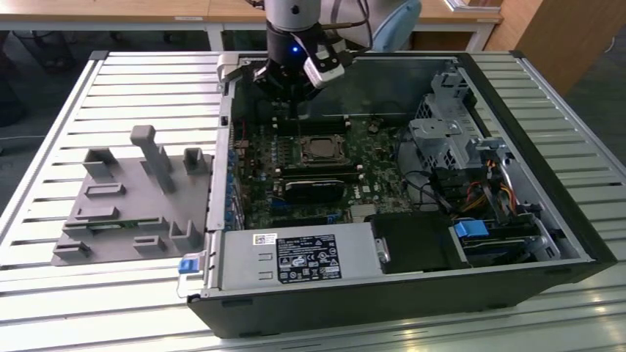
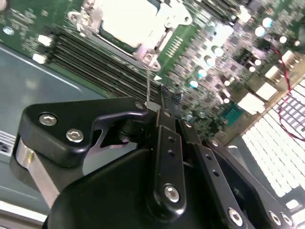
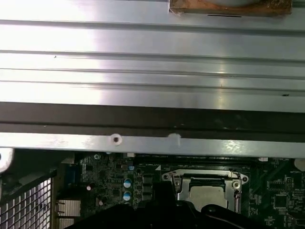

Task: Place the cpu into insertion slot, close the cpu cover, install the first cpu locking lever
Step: 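Close the cpu cover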

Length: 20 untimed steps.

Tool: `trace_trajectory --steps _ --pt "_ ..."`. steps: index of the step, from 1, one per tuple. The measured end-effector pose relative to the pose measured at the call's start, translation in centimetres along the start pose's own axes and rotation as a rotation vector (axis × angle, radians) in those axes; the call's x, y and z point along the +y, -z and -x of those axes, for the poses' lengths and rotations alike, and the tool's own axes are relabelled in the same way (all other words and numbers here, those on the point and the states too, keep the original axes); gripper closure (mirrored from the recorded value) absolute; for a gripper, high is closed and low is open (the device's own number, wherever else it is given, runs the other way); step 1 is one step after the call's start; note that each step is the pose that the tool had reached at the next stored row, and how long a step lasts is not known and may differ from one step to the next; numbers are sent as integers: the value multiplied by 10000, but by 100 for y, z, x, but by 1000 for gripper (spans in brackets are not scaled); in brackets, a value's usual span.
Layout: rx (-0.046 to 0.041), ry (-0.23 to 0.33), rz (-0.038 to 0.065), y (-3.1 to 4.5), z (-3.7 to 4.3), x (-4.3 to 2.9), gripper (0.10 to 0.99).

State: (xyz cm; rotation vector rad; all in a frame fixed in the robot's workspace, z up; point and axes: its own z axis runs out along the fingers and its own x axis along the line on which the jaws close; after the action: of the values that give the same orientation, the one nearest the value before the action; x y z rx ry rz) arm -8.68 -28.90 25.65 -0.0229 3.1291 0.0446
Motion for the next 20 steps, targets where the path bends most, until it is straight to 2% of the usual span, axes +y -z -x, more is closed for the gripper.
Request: trace_trajectory --steps 8,13,14,16,17,20 --pt "8 64 9 -13 259 -4 980" --pt "2 62 26 -23 279 -5 980" --pt "1 62 126 -26 279 -5 980" --pt "-10 59 404 -31 279 -5 980" --pt "-25 59 468 -36 279 -7 980" --pt "-88 62 476 -72 279 -9 980"
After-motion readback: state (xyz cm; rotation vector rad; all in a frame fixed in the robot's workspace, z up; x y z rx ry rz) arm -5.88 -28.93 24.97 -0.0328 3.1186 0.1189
